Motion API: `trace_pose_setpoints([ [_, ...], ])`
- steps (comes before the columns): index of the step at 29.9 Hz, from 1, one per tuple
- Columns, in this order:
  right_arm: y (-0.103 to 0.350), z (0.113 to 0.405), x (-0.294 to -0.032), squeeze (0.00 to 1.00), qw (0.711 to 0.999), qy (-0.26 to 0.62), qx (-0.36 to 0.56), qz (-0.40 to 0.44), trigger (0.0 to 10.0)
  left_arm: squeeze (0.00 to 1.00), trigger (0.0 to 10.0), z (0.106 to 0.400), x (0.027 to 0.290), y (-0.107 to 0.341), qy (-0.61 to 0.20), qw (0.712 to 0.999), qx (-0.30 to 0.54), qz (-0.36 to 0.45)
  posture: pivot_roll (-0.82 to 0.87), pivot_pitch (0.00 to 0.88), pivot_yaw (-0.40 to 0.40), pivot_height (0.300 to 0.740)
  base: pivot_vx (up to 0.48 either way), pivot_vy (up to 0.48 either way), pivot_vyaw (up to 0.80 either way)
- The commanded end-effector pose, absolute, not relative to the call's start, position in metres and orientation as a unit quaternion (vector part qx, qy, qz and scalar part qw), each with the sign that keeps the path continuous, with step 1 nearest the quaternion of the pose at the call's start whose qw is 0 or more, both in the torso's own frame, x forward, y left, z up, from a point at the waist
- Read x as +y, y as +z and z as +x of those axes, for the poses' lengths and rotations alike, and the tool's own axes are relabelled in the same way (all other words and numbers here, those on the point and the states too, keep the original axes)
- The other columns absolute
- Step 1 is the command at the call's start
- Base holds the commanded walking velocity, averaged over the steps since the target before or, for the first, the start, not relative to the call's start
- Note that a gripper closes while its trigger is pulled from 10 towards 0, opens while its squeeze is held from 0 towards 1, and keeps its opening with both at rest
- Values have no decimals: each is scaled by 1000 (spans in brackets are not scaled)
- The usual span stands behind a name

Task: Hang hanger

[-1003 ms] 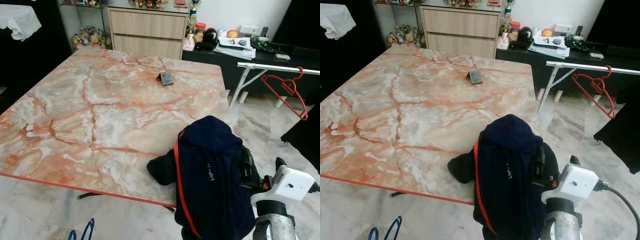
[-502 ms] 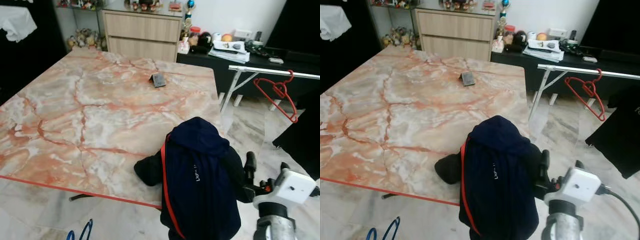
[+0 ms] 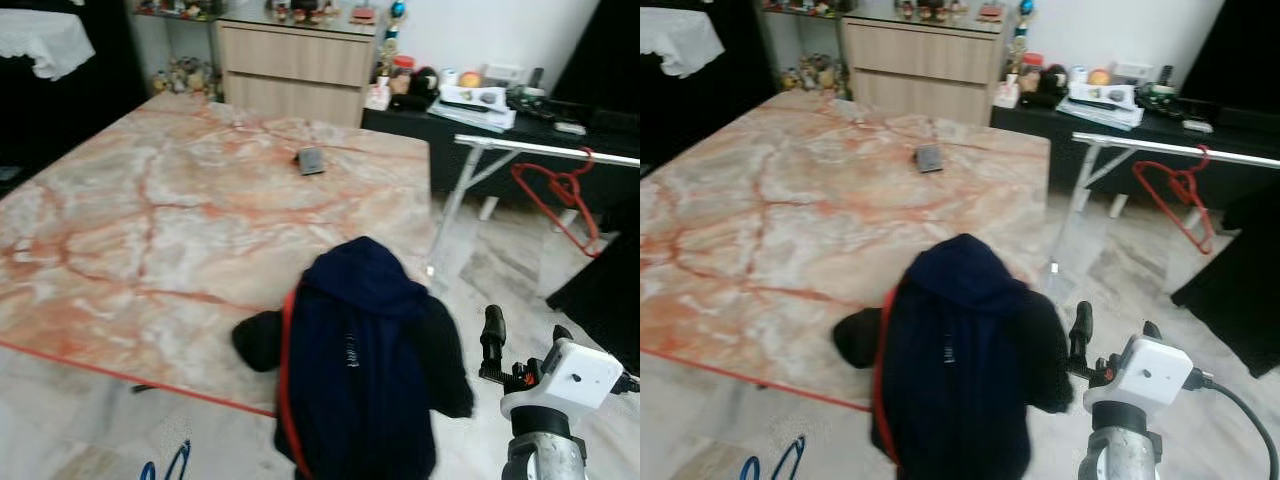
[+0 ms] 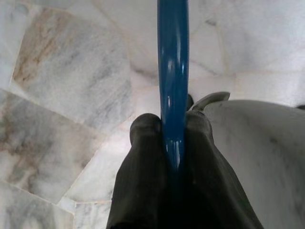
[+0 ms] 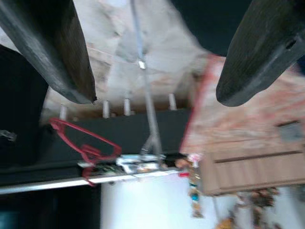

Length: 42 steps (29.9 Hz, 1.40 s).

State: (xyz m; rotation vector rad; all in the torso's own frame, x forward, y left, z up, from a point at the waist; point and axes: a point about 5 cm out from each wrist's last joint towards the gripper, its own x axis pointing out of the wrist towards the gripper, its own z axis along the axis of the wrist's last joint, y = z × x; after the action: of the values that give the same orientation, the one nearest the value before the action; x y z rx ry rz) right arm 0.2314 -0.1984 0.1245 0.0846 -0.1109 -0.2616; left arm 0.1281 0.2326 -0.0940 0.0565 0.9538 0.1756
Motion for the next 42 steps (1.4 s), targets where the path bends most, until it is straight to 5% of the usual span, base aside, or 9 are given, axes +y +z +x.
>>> trace_pose_setpoints([
  [1, 123, 230, -202, 0, 988, -139, -50, 34, 10000, 0, 10000, 117, 217, -101, 64, 877, 477, 15, -39, 84, -59, 740, 0, -300, 0],
  [20, 92, 233, -217, 0, 988, -155, 24, 5, 10000, 0, 10000, 108, 244, -97, 88, 872, 482, 9, -37, 89, -64, 740, 0, -251, 0],
  [32, 11, 238, -228, 0, 955, -183, 230, 31, 10000, 0, 10000, 107, 242, -99, 88, 865, 494, 6, -49, 86, -65, 740, 0, 0, 0],
  [42, -50, 225, -198, 0, 923, -88, 374, 27, 10000, 0, 10000, 115, 229, -101, 79, 866, 493, 6, -61, 89, -37, 740, 0, 0, 0],
])
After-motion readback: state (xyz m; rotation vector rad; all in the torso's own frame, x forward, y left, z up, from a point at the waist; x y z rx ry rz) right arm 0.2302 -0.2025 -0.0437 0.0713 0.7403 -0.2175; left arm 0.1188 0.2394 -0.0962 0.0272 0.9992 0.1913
